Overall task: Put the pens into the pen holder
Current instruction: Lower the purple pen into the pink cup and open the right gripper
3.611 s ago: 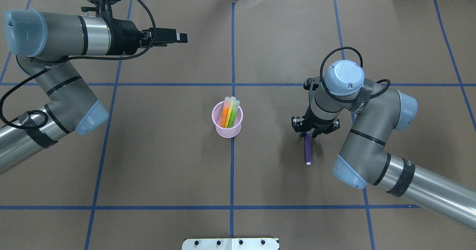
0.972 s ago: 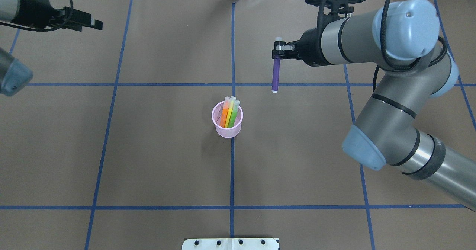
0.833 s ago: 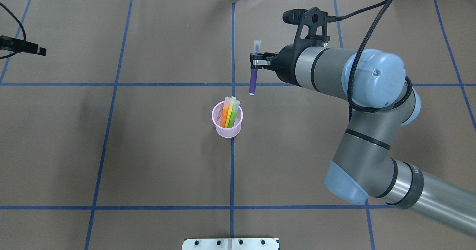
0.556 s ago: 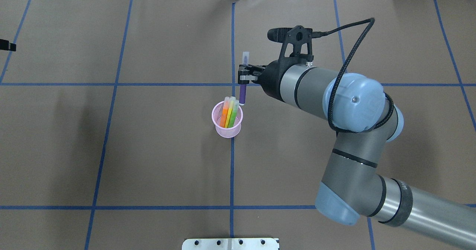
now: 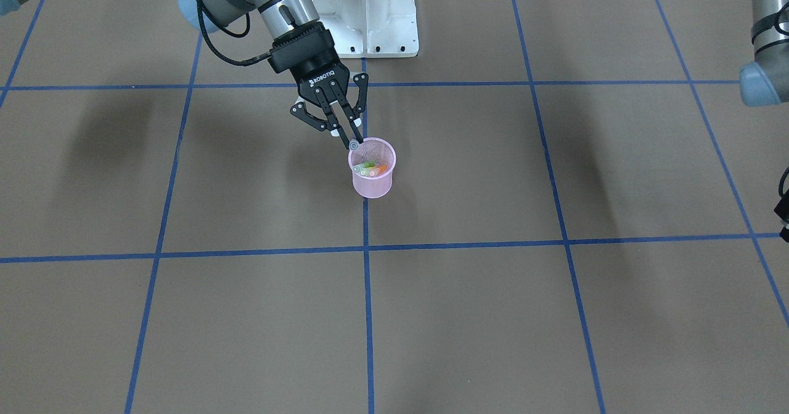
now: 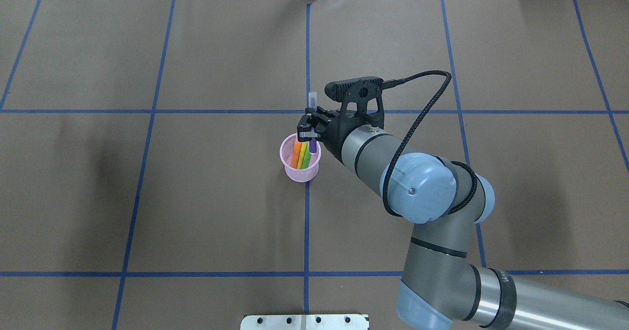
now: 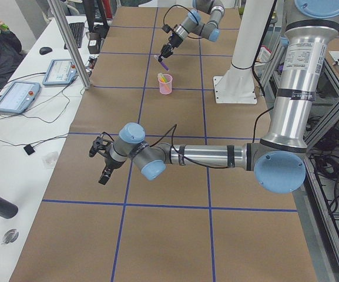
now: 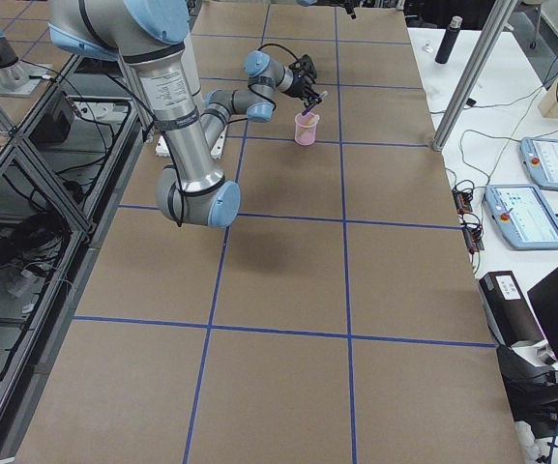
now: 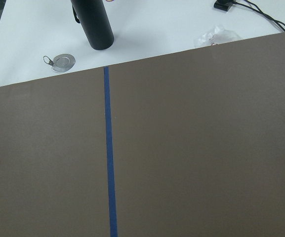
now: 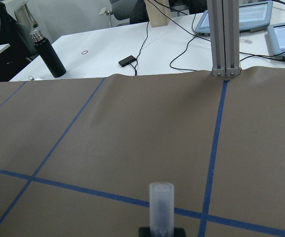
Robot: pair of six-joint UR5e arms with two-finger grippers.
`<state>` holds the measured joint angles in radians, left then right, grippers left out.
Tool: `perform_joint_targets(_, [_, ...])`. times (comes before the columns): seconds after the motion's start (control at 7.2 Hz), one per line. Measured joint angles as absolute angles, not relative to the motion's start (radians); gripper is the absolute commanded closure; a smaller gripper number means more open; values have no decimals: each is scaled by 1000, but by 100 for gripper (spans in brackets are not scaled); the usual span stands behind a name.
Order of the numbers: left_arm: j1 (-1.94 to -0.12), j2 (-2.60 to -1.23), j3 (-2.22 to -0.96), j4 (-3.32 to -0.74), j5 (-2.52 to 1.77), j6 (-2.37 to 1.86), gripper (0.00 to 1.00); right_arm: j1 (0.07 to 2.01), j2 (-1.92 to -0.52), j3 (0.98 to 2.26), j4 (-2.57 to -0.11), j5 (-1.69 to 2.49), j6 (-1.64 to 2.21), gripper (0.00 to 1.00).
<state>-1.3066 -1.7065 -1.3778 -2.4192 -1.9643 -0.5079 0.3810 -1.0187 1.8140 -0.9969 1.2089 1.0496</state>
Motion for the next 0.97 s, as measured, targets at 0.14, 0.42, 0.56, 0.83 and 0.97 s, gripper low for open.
perform_joint_targets(0.14, [-1307, -1708, -1377, -2417, -1962, -507, 0, 368, -983, 1769, -995, 1184, 1049, 100])
perform_joint_targets(0.42, [-1307, -1707, -1375, -2416, -1960, -506, 0, 344, -953, 1725, -994, 1154, 1049, 100])
perform_joint_targets(0.56, [-1307, -1707, -1370, -2415, -1959, -506, 0, 336, -952, 1715, -993, 1147, 1049, 100])
perform_joint_targets(0.83, [-1305, -1711, -1338, -2414, -1958, -506, 0, 323, -953, 1705, -991, 1141, 1051, 1])
perform_joint_targets(0.97, [-1305, -1714, -1318, -2409, -1957, -506, 0, 321, -952, 1698, -986, 1139, 1055, 0])
